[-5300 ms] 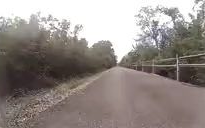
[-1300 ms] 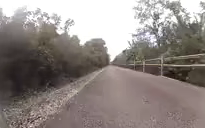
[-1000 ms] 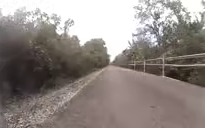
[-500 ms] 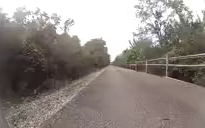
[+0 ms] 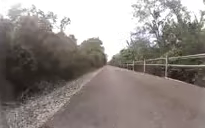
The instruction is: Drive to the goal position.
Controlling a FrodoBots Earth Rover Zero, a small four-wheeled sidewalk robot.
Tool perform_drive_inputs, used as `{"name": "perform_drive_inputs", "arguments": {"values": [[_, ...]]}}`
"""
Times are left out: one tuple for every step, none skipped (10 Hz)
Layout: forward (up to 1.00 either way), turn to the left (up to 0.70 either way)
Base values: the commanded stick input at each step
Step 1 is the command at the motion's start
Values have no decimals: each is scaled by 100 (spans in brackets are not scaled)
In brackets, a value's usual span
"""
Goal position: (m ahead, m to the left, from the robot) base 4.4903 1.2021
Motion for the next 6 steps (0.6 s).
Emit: {"name": "perform_drive_inputs", "arguments": {"values": [[70, 0], [70, 0], [70, 0], [70, 0], [70, 0], [70, 0]]}}
